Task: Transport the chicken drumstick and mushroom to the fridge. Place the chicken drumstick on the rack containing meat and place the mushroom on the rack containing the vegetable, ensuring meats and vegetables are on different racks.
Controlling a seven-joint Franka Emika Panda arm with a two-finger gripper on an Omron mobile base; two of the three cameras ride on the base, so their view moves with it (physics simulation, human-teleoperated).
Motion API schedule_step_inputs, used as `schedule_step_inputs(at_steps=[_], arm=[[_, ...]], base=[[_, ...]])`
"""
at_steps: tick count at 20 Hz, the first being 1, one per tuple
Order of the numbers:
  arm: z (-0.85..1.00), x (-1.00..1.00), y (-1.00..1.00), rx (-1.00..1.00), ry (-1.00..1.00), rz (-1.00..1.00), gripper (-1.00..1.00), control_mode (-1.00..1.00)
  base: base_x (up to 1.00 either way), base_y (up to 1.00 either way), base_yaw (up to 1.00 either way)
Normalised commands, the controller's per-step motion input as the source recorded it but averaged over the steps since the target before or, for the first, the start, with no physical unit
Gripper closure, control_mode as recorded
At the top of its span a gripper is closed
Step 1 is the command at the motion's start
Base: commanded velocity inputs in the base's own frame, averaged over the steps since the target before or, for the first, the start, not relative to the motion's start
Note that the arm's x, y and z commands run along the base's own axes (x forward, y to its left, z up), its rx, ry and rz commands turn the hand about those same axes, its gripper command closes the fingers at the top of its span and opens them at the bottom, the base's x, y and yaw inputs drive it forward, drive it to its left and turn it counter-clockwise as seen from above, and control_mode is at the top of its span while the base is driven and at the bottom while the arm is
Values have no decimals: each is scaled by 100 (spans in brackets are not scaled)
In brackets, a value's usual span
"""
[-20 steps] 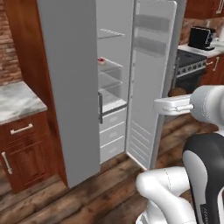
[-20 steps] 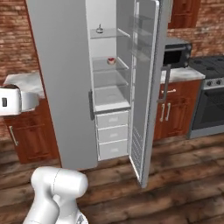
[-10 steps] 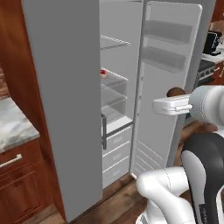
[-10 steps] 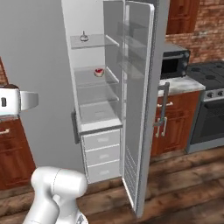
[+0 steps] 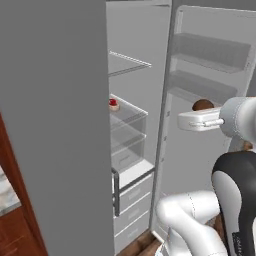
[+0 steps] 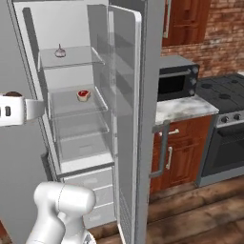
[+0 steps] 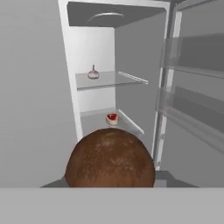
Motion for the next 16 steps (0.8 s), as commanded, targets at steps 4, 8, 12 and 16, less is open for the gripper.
schedule_step_inputs(at_steps=[4, 8, 12, 16], arm=[[0, 0, 0, 0, 0, 0, 100, 100], [0, 0, 0, 0, 0, 0, 100, 100], [0, 0, 0, 0, 0, 0, 100, 100], [0, 0, 0, 0, 0, 0, 100, 100]], base=[[100, 1, -8], [100, 0, -6], [100, 2, -2], [88, -4, 11]])
